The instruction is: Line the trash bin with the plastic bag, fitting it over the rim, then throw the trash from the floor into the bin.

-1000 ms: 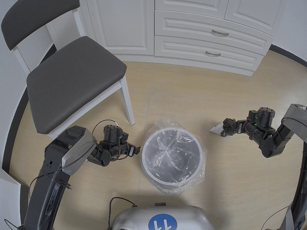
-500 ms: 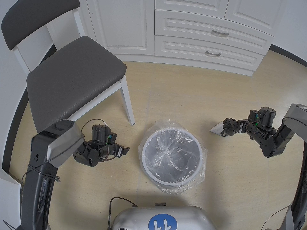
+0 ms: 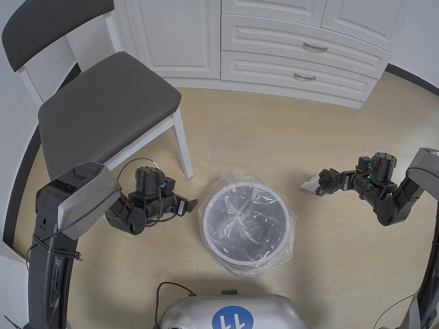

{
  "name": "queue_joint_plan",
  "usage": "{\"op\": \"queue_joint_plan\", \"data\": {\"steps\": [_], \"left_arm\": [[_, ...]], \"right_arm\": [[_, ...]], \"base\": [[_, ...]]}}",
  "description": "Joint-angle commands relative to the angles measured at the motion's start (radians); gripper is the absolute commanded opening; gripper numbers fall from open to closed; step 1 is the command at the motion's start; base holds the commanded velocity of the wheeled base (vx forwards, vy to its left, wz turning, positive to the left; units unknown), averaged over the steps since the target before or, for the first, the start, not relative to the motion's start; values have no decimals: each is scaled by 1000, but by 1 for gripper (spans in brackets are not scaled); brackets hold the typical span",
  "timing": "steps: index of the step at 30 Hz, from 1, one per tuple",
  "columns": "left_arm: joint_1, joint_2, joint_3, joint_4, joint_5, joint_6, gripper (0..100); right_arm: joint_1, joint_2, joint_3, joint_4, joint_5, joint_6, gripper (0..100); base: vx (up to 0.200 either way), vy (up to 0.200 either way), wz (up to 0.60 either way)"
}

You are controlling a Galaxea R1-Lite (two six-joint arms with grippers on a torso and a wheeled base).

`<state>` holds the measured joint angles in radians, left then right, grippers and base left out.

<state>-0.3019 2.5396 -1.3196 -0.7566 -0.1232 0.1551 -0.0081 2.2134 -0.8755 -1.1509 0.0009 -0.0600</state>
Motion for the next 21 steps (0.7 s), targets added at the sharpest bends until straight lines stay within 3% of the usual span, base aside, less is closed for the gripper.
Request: {"op": "queue_joint_plan", "data": {"steps": [1,9,18,21], "left_arm": [[-34,70,-59,8,-3,-5,100],[-42,117,-145,108,0,1,100],[-43,243,-409,293,8,15,100],[-43,248,-420,301,10,20,100]], "right_arm": [[-3,-4,3,-4,1,-1,100],[-9,-3,1,-6,1,-1,100],[-15,2,3,-6,1,-14,100],[-16,2,1,-6,1,-14,100]], "base": [[0,0,0],[0,0,0],[0,0,0],[0,0,0]]}}
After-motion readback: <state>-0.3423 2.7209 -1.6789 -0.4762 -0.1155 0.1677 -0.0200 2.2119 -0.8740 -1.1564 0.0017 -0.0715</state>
